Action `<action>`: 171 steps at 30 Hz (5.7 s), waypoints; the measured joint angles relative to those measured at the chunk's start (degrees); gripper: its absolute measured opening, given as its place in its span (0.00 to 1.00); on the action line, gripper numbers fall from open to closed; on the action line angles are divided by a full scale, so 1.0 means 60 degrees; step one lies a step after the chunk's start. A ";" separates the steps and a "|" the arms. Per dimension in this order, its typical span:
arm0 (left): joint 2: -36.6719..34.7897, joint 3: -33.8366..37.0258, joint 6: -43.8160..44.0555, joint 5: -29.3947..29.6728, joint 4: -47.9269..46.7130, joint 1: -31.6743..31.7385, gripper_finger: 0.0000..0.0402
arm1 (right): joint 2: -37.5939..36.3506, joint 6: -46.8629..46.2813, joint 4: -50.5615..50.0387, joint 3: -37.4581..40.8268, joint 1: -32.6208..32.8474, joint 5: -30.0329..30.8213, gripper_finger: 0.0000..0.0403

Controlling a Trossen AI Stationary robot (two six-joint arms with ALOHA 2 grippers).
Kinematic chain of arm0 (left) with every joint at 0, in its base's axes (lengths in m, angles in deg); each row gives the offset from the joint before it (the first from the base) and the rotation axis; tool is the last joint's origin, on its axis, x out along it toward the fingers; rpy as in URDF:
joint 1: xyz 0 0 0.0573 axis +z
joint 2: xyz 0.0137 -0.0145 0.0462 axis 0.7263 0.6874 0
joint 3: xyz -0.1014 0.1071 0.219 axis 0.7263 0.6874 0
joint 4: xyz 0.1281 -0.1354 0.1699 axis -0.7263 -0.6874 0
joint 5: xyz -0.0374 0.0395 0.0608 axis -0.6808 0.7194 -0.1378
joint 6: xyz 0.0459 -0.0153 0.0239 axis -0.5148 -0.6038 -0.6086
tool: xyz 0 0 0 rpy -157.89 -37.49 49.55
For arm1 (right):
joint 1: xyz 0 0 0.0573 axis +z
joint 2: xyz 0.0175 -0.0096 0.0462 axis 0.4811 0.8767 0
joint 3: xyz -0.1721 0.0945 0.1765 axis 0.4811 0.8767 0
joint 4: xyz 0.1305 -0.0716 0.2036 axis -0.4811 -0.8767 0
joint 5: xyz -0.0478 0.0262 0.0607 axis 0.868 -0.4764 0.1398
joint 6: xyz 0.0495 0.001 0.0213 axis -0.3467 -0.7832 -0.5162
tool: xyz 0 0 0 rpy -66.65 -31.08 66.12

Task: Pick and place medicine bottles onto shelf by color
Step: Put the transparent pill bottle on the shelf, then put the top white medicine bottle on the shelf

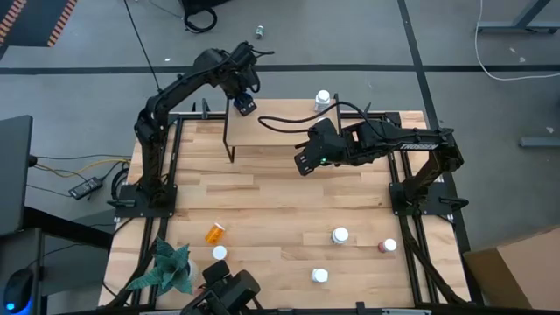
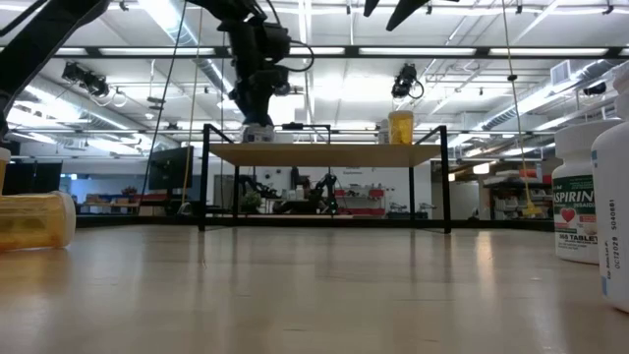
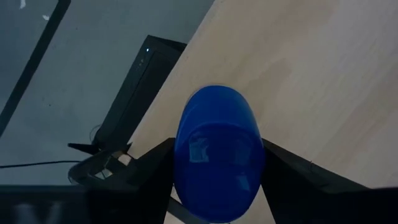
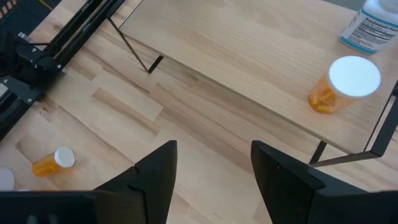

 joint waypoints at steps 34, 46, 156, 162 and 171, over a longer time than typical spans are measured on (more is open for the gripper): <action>-0.0481 0.0022 0.0101 0.0434 -0.0283 -0.0055 0.84 | 0.0000 0.0062 0.0009 0.0000 0.0001 0.0186 0.53; -0.1632 0.0022 0.0420 0.0653 -0.0225 -0.0424 0.84 | 0.0000 -0.0417 -0.0021 0.0000 0.0001 -0.0292 0.53; -1.0734 0.9063 0.8140 0.3691 0.7582 -1.0477 0.72 | -0.0875 -0.2132 0.2892 0.7114 0.4145 -0.4508 0.83; -1.0734 0.9063 0.8182 0.3685 0.7598 -1.0486 0.72 | -0.0118 -0.1843 0.3041 0.7118 0.4044 -0.4931 0.83; -1.0734 0.9063 0.8347 0.3466 0.7598 -1.0612 0.72 | -0.0051 -0.2298 0.3106 0.7118 0.3844 -0.4707 0.83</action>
